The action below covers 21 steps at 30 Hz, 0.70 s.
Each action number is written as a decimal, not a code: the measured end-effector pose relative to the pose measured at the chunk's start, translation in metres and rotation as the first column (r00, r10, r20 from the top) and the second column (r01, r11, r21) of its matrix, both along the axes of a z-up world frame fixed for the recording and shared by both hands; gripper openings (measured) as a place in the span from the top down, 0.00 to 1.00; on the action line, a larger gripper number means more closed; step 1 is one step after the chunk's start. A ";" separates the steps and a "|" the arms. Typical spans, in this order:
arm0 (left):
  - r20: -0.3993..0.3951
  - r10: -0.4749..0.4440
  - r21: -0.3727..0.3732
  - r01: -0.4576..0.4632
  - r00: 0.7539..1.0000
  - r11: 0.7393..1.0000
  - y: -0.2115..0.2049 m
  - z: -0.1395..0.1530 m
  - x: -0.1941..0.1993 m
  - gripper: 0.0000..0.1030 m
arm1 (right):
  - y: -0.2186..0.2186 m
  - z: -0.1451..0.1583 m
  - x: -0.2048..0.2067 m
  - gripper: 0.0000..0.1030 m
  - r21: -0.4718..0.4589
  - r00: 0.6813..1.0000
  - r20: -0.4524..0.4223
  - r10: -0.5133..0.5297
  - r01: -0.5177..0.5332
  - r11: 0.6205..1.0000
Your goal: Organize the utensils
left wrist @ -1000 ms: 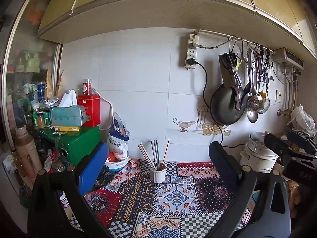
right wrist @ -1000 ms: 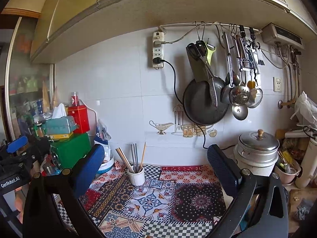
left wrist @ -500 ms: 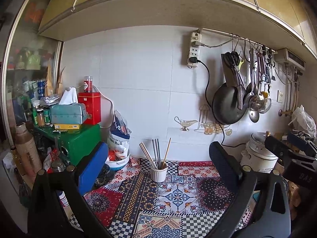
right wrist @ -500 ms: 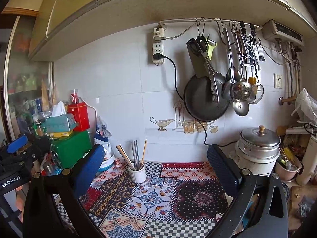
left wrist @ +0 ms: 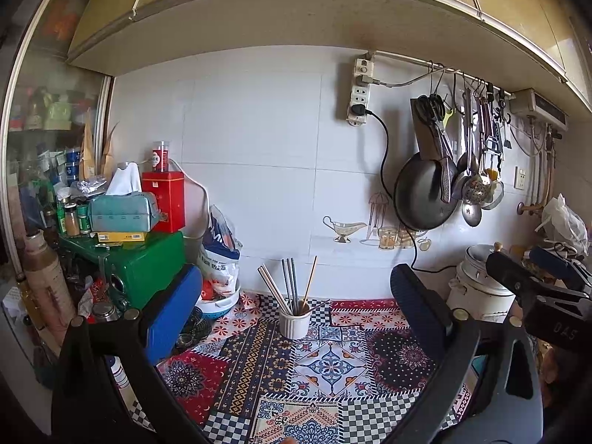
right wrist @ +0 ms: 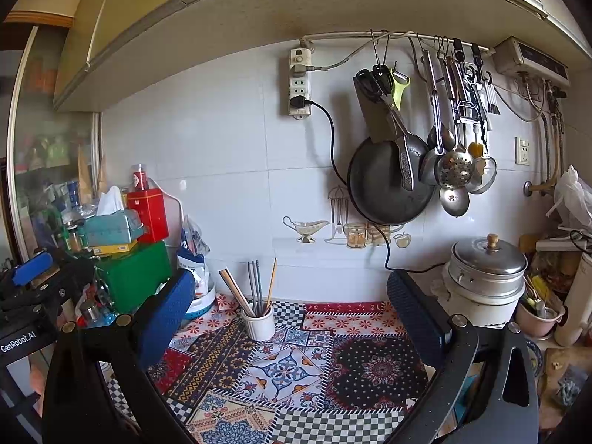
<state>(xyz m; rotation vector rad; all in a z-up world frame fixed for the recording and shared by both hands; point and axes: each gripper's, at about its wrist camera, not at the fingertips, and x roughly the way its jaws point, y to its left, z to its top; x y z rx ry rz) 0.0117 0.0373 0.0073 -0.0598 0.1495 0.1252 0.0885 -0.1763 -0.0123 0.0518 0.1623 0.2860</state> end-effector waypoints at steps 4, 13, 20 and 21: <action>-0.010 -0.009 -0.017 0.009 1.000 1.000 0.002 0.000 0.003 0.01 | 0.000 0.000 0.000 0.00 0.001 1.000 -0.002 -0.002 0.002 1.000; -0.014 -0.015 -0.025 0.014 1.000 1.000 0.002 -0.001 0.009 0.01 | 0.001 -0.001 0.003 0.00 0.000 1.000 -0.006 -0.010 0.010 1.000; -0.015 -0.017 -0.013 0.017 1.000 1.000 -0.001 0.000 0.016 0.01 | -0.001 -0.003 0.009 0.00 0.002 1.000 -0.014 -0.017 0.017 1.000; -0.015 -0.017 -0.014 0.017 1.000 1.000 -0.001 0.000 0.017 0.01 | -0.001 -0.003 0.010 0.00 0.001 1.000 -0.015 -0.018 0.018 1.000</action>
